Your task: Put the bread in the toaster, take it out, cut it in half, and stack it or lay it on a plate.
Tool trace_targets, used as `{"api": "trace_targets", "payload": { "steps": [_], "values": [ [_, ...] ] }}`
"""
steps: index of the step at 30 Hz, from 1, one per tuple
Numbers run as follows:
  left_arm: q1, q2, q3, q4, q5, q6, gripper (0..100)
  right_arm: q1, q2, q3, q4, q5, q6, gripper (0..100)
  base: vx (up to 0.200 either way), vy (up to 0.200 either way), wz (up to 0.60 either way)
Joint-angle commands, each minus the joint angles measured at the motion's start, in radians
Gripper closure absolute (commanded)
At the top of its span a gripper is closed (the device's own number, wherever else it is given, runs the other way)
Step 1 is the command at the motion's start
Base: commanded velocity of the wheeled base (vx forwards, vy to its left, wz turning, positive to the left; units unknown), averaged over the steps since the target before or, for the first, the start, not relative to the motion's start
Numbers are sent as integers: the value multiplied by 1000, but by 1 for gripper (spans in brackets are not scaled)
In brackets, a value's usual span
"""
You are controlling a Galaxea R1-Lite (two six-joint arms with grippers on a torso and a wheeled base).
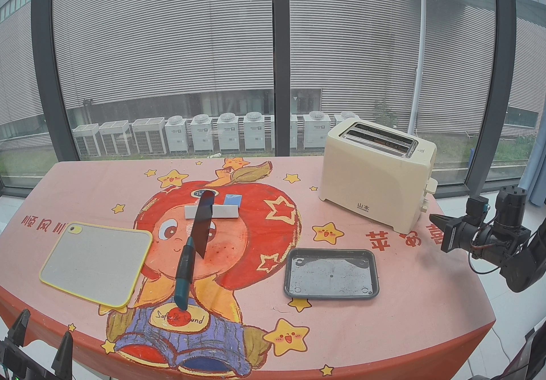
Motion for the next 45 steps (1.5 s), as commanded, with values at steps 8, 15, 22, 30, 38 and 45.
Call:
{"api": "trace_targets", "payload": {
  "steps": [8,15,22,30,38,45],
  "values": [
    [0,0,18,0,0,0,0,-4,66,-73,0,-23,8,100,0,0,0],
    [0,0,18,0,0,0,0,-7,70,-96,-2,-23,9,100,0,0,0],
    [0,0,18,0,0,0,0,-5,72,-113,-5,-33,12,100,0,0,0],
    [0,0,18,0,0,0,0,-1,125,-108,-108,-46,43,100,0,0,0],
    [0,0,18,0,0,0,0,1,148,-101,-128,-52,43,100,0,0,0],
    [0,0,18,0,0,0,0,1,152,-92,-128,-52,43,100,0,0,0]
  ]
}}
